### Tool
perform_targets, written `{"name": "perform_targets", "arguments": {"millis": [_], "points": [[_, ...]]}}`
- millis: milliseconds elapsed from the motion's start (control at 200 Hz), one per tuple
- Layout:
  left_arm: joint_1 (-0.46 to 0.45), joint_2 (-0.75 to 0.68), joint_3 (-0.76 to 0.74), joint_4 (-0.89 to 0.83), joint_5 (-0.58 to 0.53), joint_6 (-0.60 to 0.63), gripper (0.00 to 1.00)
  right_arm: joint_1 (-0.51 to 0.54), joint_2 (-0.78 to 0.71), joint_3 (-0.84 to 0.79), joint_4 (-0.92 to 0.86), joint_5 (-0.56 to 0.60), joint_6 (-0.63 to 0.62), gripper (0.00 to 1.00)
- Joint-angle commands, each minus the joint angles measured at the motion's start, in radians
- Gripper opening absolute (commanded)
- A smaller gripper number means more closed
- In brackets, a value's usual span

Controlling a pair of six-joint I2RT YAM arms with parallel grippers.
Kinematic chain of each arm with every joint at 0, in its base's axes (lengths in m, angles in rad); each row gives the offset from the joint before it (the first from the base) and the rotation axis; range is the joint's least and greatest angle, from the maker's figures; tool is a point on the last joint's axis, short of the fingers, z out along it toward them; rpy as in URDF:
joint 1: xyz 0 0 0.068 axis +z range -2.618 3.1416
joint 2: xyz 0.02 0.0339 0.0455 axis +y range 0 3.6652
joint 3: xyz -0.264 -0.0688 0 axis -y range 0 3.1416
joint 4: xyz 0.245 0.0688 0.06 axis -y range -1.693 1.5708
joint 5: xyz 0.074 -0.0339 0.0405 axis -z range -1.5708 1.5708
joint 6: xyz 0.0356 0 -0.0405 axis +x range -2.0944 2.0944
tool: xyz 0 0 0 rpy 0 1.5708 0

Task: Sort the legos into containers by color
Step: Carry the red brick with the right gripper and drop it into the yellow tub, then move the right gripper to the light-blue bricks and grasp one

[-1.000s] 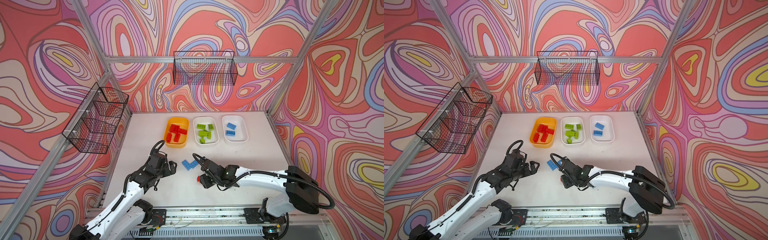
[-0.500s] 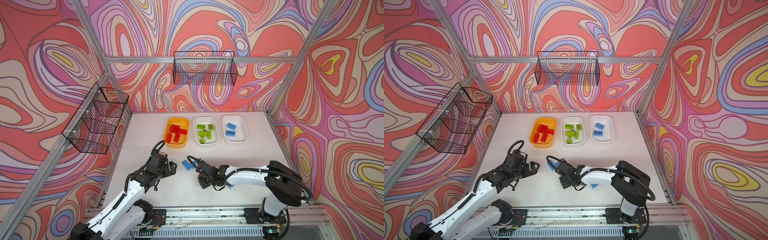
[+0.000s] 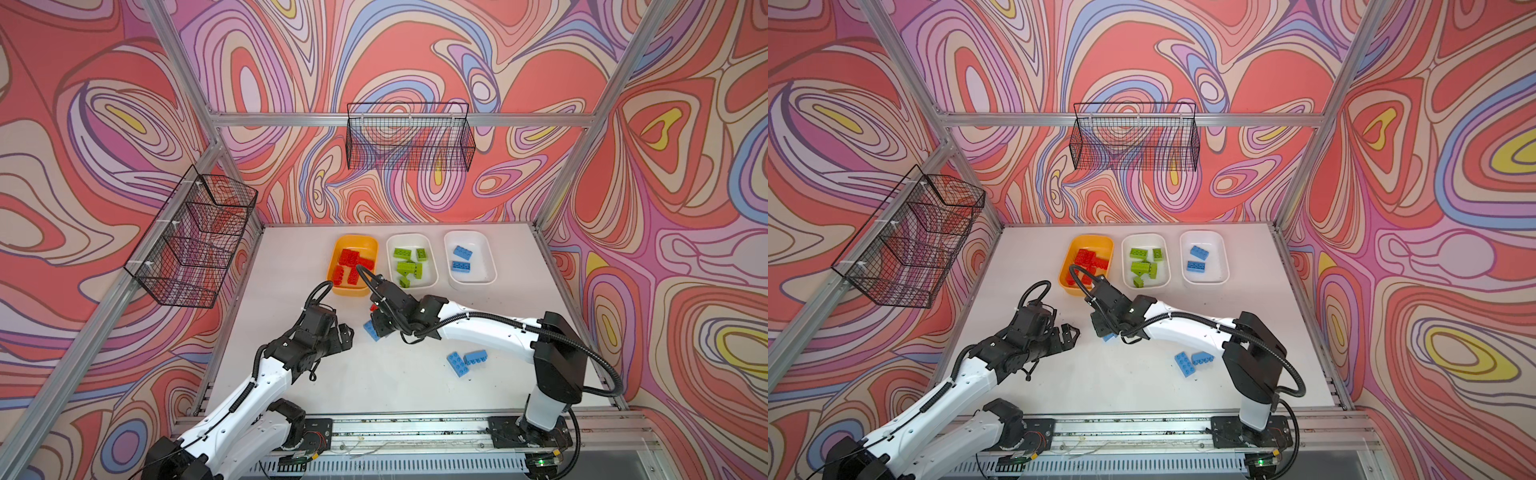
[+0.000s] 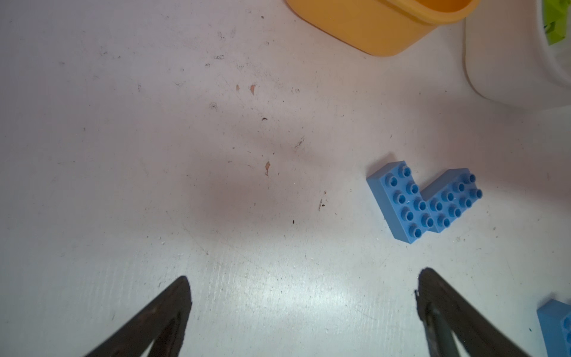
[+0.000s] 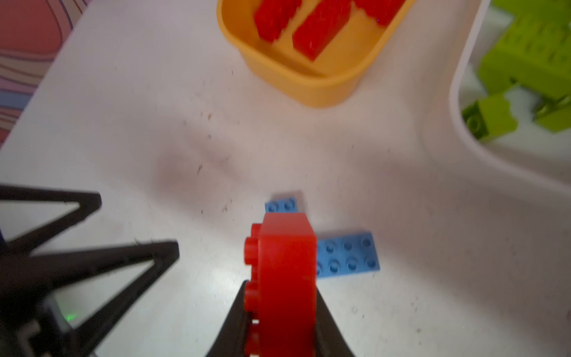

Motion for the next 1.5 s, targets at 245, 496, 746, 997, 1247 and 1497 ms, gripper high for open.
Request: {"name": "perform_targets", "arguments": {"millis": [245,496,746,997,1247,1497], "points": [[-0.003,0.086,0.021,0.063,-0.003,0.005,1.0,-0.156,0.453,0.639,-0.101,-0.094,-0.179,0.15],[-0.003,0.158,0.056,0.055,-0.004,0.019,1.0,-0.23,0.722,0.981,-0.114,-0.196,-0.164,0.34],[-0.003,0.177,0.093,0.045,0.001,0.018,1.0,-0.244,0.618,0.909,-0.013,-0.247,-0.187,0.73],[-0.007,0.195,0.114,0.069,0.046,0.019,1.0,-0.244,0.349,0.643,0.024,-0.169,-0.2,0.74],[-0.037,0.285,0.179,0.06,0.051,0.038,0.99,-0.244,-0.086,0.05,0.123,-0.036,-0.151,0.78],[-0.19,0.368,0.246,0.076,-0.024,-0.003,0.99,-0.244,-0.478,-0.425,0.039,0.092,-0.008,0.8]]}}
